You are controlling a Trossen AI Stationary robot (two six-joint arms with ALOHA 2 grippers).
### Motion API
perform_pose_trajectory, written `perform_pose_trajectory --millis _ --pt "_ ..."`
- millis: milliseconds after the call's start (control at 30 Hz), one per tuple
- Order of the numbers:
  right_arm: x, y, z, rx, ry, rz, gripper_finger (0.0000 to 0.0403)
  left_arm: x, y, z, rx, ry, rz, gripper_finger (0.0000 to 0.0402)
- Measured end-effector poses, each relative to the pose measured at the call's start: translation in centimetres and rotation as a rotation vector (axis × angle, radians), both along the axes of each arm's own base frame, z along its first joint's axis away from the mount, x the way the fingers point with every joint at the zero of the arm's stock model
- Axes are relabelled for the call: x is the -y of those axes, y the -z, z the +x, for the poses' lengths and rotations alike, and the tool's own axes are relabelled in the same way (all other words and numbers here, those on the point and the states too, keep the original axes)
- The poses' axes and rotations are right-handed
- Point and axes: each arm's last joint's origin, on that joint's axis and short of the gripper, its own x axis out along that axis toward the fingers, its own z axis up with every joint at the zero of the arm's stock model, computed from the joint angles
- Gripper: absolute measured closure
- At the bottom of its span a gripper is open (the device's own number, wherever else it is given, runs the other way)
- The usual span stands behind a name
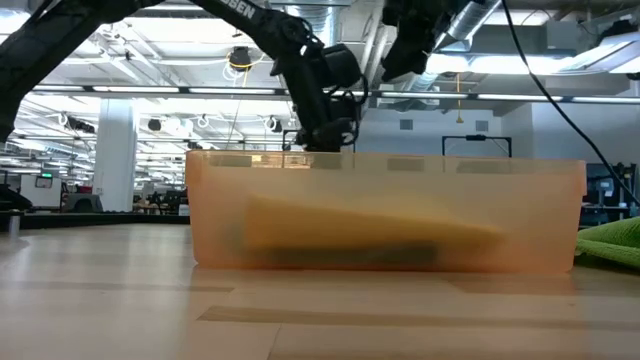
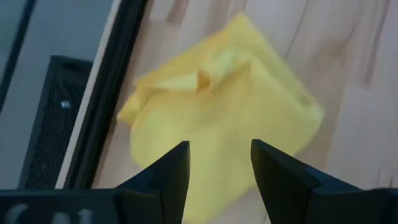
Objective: Fold microfiber towels
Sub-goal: Put the yellow towel into the bin
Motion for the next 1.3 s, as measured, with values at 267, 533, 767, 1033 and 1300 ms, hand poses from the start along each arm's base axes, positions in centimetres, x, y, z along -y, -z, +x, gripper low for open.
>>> perform_pose_trajectory --millis 267,533,767,1033,1300 --pt "0.5 0.2 -0.6 -0.028 -0.037 -0.041 0.0163 1.2 3.2 -1.1 -0.08 0.259 -0.168 0.0237" --pt "1.0 0.2 -0.9 -0.033 -0.031 -0.051 0.0163 1.4 5.0 -0.8 -0.084 0.389 -0.055 0.0237" --pt "1.0 0.2 -0.9 -0.034 -0.048 -0.069 0.0163 1.7 6.4 0.4 -0.093 0.427 0.046 0.0237" --pt "1.0 0.2 -0.9 -0.034 -0.05 -0.071 0.0163 2.0 7.2 1.1 -0.144 0.42 0.143 0.0237" --pt "1.0 0.2 -0.9 -0.035 -0.062 -0.081 0.0163 2.2 7.5 0.7 -0.173 0.405 0.102 0.0237"
